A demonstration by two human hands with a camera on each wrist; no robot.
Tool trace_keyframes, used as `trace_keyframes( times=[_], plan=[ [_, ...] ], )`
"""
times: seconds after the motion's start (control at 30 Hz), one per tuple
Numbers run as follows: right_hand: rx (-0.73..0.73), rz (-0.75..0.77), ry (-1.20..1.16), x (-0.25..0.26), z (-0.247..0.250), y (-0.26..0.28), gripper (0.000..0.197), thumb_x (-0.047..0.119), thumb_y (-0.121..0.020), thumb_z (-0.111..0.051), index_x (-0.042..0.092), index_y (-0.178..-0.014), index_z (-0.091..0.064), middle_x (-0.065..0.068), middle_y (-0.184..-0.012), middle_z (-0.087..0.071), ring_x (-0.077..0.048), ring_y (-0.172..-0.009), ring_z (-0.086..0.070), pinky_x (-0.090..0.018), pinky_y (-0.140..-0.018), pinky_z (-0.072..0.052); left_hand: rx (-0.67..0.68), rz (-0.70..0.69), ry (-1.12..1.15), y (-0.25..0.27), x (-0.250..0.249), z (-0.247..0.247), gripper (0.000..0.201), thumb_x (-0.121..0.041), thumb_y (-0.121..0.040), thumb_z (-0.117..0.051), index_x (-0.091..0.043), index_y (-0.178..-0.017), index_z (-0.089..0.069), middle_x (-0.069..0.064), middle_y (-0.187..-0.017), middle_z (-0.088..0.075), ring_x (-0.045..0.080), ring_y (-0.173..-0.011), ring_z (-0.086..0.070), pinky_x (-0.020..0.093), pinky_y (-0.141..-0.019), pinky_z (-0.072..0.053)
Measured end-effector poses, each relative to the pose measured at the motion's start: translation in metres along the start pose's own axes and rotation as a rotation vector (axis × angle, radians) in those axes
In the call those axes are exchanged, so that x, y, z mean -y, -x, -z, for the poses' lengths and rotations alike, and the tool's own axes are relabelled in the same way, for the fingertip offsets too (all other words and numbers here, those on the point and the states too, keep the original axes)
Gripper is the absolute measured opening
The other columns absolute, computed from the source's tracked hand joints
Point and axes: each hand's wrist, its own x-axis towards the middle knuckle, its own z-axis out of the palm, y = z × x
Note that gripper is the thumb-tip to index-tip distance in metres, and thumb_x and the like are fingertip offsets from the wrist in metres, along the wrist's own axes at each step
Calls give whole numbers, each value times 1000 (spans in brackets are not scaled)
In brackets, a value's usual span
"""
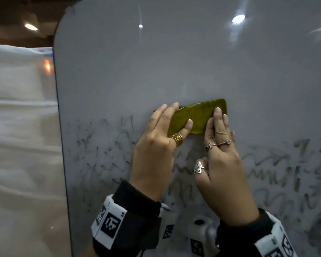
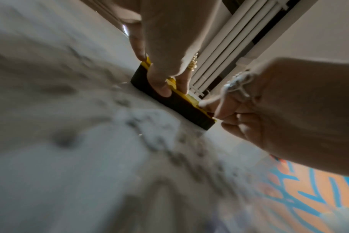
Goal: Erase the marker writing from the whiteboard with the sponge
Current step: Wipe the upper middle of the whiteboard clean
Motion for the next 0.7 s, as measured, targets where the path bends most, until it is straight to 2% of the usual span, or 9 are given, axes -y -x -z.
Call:
trace_keyframes(
  times=[0.1, 0.2, 0.27, 0.33, 0.4, 0.47, 0.53, 0.6, 0.7],
  plan=[
    [33, 78, -58, 15, -12, -1, 79, 19, -68, -32, -3, -144, -28, -8, -156, -17, -18, -144, -10, -33, -117, -5, -29, 40, -29, 11, 27, 11, 64, 17, -71, -69, -23, -121, -64, 13, -138, -50, 33, -130, -41, 32, -106, -39],
    [-3, 155, -27, 14, -14, -7, 70, 17, -71, -37, -2, -138, -41, -9, -150, -32, -22, -139, -24, -39, -117, -10, -80, 90, -3, 14, 31, 13, 65, 23, -69, -67, -22, -116, -66, 13, -136, -52, 36, -128, -42, 32, -109, -35],
    [-76, 206, -25, 8, -13, -13, 56, 12, -75, -45, -2, -128, -53, -12, -141, -45, -23, -130, -35, -42, -114, -15, -88, 96, 38, 13, 30, 13, 60, 21, -72, -64, -21, -114, -67, 13, -136, -52, 37, -129, -41, 43, -107, -37],
    [-153, 242, -93, 0, -11, -22, 45, 0, -73, -56, 0, -118, -63, -15, -131, -55, -25, -121, -41, -45, -112, -20, -51, 90, 75, 15, 34, 14, 58, 15, -78, -60, -23, -120, -64, 12, -140, -48, 35, -133, -37, 59, -105, -33],
    [-137, 296, -202, -1, -12, -30, 45, -7, -71, -60, 3, -115, -66, -16, -128, -56, -26, -118, -41, -48, -109, -25, -8, 91, 17, 22, 39, 21, 55, 6, -84, -57, -30, -125, -55, 10, -144, -44, 31, -138, -32, 65, -109, -20],
    [-91, 347, -211, 1, -13, -37, 46, -4, -74, -57, 6, -118, -64, -17, -132, -52, -27, -123, -36, -49, -108, -25, 8, 80, -14, 25, 42, 27, 51, -1, -88, -54, -33, -127, -49, 8, -146, -40, 26, -139, -29, 64, -111, -14],
    [-74, 383, -180, 4, -16, -40, 42, -1, -78, -57, 6, -118, -64, -17, -135, -50, -29, -128, -33, -51, -108, -24, 25, 79, -13, 26, 41, 31, 49, -3, -89, -53, -32, -129, -49, 7, -148, -38, 26, -140, -27, 63, -111, -15],
    [-97, 382, -165, 8, -19, -40, 37, 2, -81, -56, 6, -117, -65, -18, -132, -52, -31, -131, -30, -49, -112, -20, 55, 61, 11, 27, 44, 35, 48, -4, -89, -56, -30, -129, -51, 7, -149, -36, 28, -142, -26, 62, -111, -18],
    [-127, 379, -203, 14, -21, -45, 33, 5, -84, -51, 5, -112, -67, -21, -125, -54, -34, -133, -31, -47, -115, -19, 17, 101, -57, 33, 57, 48, 48, -29, -90, -59, -25, -135, -46, 9, -150, -35, 29, -141, -27, 58, -111, -23]
  ],
)
